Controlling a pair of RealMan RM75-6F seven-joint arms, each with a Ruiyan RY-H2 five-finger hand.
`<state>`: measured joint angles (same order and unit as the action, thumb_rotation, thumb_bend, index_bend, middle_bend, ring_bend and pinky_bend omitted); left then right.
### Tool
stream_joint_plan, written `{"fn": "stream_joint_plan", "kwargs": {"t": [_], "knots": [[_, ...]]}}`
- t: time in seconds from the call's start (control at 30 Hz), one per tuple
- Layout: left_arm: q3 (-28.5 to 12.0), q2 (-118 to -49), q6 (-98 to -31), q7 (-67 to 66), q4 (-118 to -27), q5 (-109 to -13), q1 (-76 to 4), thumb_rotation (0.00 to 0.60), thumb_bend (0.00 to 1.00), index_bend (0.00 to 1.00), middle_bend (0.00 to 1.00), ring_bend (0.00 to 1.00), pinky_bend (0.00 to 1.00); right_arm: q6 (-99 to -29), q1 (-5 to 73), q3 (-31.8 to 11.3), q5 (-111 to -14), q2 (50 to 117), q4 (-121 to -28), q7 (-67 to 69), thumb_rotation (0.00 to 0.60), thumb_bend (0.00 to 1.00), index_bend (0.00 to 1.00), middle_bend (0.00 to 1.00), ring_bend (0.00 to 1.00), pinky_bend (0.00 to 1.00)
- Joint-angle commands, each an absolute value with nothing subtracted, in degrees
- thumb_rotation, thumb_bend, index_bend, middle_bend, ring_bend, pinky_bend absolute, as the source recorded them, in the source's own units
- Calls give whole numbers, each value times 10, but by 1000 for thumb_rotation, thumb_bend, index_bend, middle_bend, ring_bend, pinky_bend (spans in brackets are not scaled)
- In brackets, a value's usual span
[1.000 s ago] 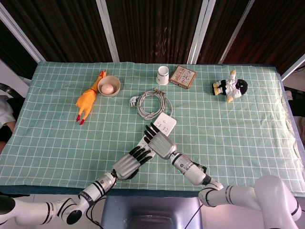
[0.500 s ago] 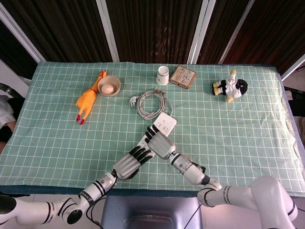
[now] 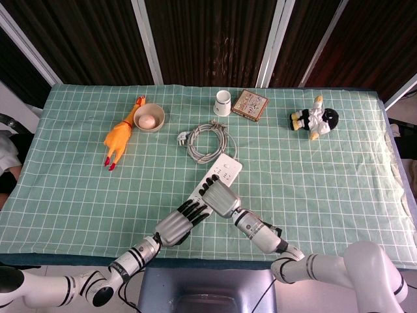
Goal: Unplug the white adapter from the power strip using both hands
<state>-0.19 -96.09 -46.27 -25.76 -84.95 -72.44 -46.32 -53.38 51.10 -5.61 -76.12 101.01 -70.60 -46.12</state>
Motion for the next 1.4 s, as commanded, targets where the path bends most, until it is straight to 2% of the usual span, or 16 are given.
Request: {"fn": "stream_joint_plan", "kwargs": {"t": [0.03,0.3,0.87,1.4], "knots": [[-2,-961,-463,-258,-849,-723,-463,600,657,0,0,0,0,-534,510,-55,-765,1010,-704,-454,600,404,787,575,408,508],[0,-965,-462,-264,-846,-720,-464,600,658,0,0,0,0,-541,509,-55,-776,1011,-703,-440,600,404,825,599,434,532],[2,-971,-465,-273,-846,-721,-465,600,657,0,0,0,0,-533,507,-68,-759,995,-734,-434,600,404,836,605,440,538],[-3,-968,-477,-260,-850,-735,-465,600,657,0,0,0,0,-593,488,-52,-829,983,-737,-368,600,404,843,611,445,544]]}}
